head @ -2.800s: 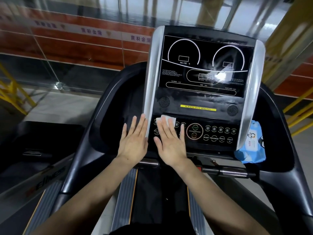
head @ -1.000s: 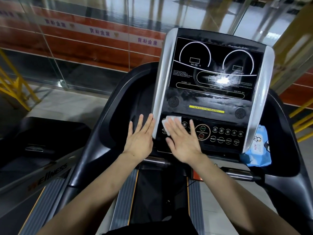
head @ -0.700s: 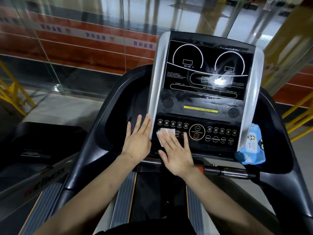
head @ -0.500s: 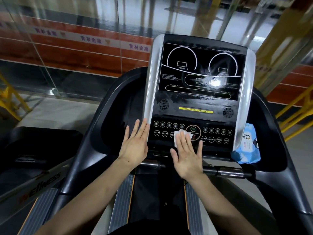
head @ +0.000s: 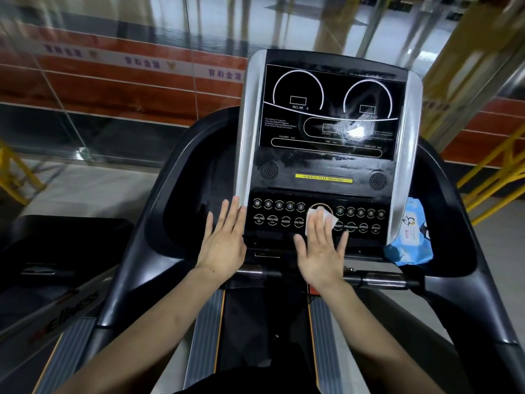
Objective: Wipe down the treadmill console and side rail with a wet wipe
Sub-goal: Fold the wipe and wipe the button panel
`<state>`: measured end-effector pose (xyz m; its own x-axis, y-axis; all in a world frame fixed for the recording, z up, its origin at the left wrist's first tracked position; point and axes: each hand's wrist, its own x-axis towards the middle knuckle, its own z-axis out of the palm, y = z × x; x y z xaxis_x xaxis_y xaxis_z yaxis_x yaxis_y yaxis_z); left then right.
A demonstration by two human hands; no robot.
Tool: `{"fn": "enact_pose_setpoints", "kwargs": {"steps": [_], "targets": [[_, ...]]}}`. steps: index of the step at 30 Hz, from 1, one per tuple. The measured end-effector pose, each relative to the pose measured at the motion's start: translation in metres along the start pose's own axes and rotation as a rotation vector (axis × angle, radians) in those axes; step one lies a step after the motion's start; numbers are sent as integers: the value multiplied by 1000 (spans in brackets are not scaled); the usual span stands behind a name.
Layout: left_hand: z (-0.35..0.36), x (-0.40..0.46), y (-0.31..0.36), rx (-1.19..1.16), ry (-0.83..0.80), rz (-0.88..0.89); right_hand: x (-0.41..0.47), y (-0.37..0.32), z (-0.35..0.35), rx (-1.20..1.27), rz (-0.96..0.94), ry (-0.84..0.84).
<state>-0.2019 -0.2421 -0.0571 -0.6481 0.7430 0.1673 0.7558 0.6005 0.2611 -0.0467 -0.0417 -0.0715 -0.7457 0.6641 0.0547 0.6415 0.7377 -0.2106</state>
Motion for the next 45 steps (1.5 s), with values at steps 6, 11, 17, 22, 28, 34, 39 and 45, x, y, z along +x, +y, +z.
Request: {"fn": "enact_pose_setpoints", "kwargs": {"steps": [6, 11, 17, 22, 28, 34, 39, 45], "targets": [[1, 2, 7, -59, 4, -10, -6, -61, 12, -78, -369, 12], [0, 0, -2, -20, 4, -38, 2, -27, 2, -108, -308, 27], [-4, -3, -11, -10, -2, -60, 17, -62, 3, -74, -455, 115], [-5, -5, -10, -17, -14, -76, 37, -73, 2, -84, -568, 203], [-7, -4, -7, -22, -14, -80, 43, -50, 4, -98, -630, 352], [-9, -4, -5, -32, -14, -93, 41, -48, 3, -102, -598, 406], [-11, -2, -3, -29, -14, -98, 41, -48, -2, -84, -602, 424], [-13, -2, 1, -26, -19, -116, 37, -39, -1, -121, -601, 363]]}}
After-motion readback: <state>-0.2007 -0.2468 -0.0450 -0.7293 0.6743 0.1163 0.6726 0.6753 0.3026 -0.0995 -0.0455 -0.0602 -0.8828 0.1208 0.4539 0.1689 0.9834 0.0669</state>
